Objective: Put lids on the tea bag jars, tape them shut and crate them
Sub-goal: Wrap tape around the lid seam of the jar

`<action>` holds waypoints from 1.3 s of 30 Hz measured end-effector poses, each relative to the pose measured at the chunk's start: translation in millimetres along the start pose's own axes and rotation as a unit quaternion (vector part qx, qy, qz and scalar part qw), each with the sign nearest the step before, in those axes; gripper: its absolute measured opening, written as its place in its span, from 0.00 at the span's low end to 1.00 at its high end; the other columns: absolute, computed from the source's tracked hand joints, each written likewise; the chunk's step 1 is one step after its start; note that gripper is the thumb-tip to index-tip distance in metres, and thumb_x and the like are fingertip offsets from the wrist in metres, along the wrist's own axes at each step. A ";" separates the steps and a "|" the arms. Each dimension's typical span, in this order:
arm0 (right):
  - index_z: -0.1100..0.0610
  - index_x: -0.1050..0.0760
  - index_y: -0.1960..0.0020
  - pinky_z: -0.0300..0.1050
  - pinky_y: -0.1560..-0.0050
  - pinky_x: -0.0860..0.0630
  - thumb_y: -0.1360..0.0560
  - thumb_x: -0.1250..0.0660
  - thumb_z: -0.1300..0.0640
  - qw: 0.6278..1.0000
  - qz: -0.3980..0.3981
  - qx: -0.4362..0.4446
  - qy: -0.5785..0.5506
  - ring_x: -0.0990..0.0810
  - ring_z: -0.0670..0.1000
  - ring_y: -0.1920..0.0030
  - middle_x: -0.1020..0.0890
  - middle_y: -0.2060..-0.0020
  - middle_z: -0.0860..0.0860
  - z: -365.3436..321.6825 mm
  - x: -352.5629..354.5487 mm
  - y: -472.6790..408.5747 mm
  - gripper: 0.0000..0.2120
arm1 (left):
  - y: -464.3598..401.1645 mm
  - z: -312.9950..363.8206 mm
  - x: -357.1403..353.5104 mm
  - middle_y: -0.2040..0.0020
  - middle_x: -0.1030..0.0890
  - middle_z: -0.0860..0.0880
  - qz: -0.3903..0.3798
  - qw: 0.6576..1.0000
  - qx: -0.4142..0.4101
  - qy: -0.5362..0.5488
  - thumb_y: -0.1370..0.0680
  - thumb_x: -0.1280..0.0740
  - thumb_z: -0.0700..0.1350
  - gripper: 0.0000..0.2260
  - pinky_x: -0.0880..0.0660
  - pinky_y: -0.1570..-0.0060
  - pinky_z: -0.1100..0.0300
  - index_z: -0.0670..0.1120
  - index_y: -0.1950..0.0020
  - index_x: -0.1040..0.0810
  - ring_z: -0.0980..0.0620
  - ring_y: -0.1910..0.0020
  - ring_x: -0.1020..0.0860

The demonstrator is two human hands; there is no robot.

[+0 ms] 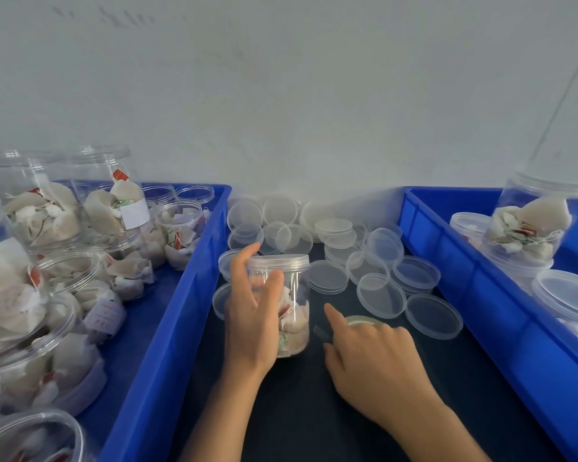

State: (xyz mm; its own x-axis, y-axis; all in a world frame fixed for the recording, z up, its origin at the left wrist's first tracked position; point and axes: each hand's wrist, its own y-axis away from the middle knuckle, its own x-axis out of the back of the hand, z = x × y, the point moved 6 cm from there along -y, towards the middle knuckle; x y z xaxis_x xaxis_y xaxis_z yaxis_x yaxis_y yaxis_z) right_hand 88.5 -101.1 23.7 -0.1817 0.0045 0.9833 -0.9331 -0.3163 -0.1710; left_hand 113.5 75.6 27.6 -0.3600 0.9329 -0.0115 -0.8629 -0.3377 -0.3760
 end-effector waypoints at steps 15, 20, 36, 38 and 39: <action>0.42 0.27 0.27 0.52 0.36 0.24 0.33 0.48 0.15 0.958 0.039 -0.003 -0.282 0.23 0.46 0.39 0.23 0.37 0.41 6.4 87.1 -49.3 0.45 | 14.5 29.7 -12.7 0.31 0.26 0.65 -0.059 0.970 -0.105 -0.210 0.31 0.28 0.73 0.47 0.28 0.42 0.74 0.60 0.18 0.44 0.76 0.35 0.30; 0.46 0.23 0.46 0.44 0.49 0.26 0.33 0.41 0.20 0.976 0.018 0.017 -0.216 0.24 0.44 0.48 0.24 0.51 0.40 -6.0 89.8 -63.7 0.33 | 17.1 32.9 -13.3 0.36 0.22 0.59 -0.027 0.968 -0.158 -0.194 0.34 0.19 0.62 0.41 0.19 0.42 0.60 0.49 0.25 0.28 0.62 0.37 0.22; 0.54 0.38 0.17 0.54 0.19 0.36 0.20 0.32 0.64 0.808 -0.298 0.281 -0.424 0.34 0.48 0.20 0.32 0.20 0.45 10.0 118.3 -45.0 0.34 | 20.5 36.0 -25.8 0.41 0.14 0.44 -0.277 0.948 0.002 0.156 0.24 0.28 0.44 0.20 0.20 0.42 0.56 0.45 0.32 0.21 0.45 0.40 0.16; 0.55 0.40 0.16 0.53 0.19 0.36 0.20 0.33 0.67 0.792 -0.313 0.278 -0.445 0.35 0.48 0.19 0.34 0.19 0.46 12.4 113.1 -43.5 0.35 | 20.7 35.8 -27.6 0.40 0.14 0.44 -0.287 0.947 0.001 0.147 0.24 0.27 0.44 0.20 0.20 0.41 0.56 0.47 0.31 0.21 0.46 0.39 0.16; 0.53 0.39 0.16 0.51 0.19 0.37 0.19 0.32 0.65 0.798 -0.311 0.268 -0.441 0.35 0.46 0.19 0.33 0.19 0.44 14.7 109.6 -44.6 0.35 | 20.8 34.0 -27.5 0.39 0.15 0.45 -0.281 0.952 0.000 0.124 0.25 0.25 0.46 0.22 0.20 0.39 0.53 0.49 0.31 0.21 0.46 0.37 0.16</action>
State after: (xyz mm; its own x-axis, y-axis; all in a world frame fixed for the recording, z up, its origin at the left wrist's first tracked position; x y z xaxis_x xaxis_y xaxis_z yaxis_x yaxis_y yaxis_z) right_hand 114.8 -100.5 140.0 0.7745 -0.2755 0.5695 -0.4474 -0.8749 0.1853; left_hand 93.4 38.7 51.6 0.2522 0.9673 -0.0268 -0.8948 0.2225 -0.3870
